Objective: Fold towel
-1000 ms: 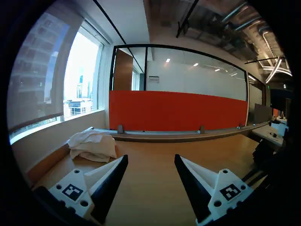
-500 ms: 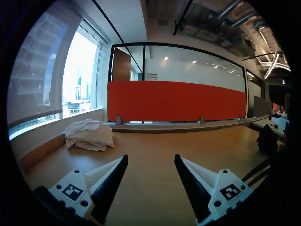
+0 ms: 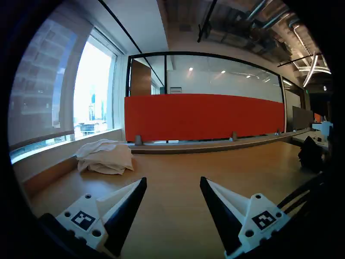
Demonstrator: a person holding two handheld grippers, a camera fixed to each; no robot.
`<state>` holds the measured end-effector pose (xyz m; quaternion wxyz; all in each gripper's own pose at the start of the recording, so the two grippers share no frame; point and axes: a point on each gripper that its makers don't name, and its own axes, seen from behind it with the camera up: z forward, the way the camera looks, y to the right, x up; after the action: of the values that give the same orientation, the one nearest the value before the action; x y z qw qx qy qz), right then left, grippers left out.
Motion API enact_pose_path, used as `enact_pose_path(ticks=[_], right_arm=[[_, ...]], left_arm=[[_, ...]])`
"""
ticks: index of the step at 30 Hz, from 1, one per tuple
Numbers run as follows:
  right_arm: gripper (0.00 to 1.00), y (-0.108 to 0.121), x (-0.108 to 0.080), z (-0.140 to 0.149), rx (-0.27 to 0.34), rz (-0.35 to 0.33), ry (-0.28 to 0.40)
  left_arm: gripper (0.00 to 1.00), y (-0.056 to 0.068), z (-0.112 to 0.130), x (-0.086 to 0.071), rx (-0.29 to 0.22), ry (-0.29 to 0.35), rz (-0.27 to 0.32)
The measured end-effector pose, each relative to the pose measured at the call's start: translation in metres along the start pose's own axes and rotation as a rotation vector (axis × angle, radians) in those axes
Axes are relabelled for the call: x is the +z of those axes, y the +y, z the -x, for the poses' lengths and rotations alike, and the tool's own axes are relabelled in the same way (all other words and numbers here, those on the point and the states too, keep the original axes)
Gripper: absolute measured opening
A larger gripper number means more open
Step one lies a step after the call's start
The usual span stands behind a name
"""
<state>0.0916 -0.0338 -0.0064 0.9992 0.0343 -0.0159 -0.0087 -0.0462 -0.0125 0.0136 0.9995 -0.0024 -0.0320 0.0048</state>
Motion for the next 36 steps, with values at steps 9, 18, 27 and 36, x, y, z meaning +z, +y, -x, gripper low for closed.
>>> enact_pose_path(ticks=[9,18,27,36], right_arm=[[0.88,0.005,0.004,-0.005,0.004,0.006,-0.011],[0.89,0.000,0.008,-0.011,-0.012,-0.003,-0.012],[0.88,0.003,0.009,-0.010,-0.011,0.000,-0.009],[0.89,-0.001,0.010,-0.007,-0.010,-0.009,-0.017]], left_arm=[[0.91,-0.011,0.009,-0.001,-0.005,0.008,-0.038],[0.91,-0.012,0.015,-0.002,-0.033,0.011,-0.050],[0.91,-0.006,0.016,-0.001,-0.022,0.015,-0.049],[0.91,-0.003,0.014,0.000,-0.025,0.023,-0.054]])
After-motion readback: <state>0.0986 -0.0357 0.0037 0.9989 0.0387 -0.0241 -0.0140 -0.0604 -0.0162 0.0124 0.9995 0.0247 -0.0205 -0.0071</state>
